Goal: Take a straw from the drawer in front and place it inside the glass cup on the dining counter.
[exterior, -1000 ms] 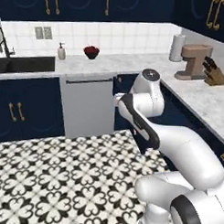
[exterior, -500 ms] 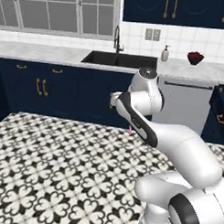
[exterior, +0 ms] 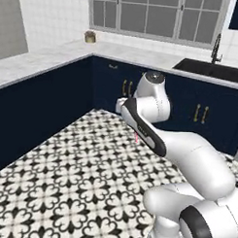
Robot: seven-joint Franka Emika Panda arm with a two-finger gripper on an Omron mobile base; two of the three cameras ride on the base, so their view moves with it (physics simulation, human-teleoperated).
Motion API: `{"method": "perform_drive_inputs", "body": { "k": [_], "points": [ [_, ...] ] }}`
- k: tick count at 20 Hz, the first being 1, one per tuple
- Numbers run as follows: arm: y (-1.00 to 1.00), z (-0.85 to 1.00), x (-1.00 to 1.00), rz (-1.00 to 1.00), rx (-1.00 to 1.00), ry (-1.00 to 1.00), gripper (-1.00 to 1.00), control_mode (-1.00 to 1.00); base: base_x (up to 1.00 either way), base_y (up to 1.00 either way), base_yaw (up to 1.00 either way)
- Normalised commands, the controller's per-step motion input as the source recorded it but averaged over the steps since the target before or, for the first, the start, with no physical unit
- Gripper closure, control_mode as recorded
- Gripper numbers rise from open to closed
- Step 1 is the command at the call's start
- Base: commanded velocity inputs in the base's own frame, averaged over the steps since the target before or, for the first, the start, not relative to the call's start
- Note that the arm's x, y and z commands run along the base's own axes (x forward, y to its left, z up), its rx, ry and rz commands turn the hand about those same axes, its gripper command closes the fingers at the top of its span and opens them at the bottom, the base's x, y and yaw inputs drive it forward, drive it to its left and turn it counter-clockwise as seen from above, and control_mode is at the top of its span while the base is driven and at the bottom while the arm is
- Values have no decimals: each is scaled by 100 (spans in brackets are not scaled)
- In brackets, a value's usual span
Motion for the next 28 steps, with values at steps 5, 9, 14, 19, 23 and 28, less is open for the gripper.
{"method": "perform_drive_inputs", "body": {
  "k": [5,9,14,19,23,28],
  "points": [
    [0,0,0,0,0,0,100,100,0,100,43],
    [0,0,0,0,0,0,100,100,0,100,30],
    [0,0,0,0,0,0,100,100,0,100,28],
    [0,0,0,0,0,0,100,100,0,100,25],
    [0,0,0,0,0,0,100,100,0,100,13],
    [0,0,0,0,0,0,100,100,10,100,2]
  ]
}}
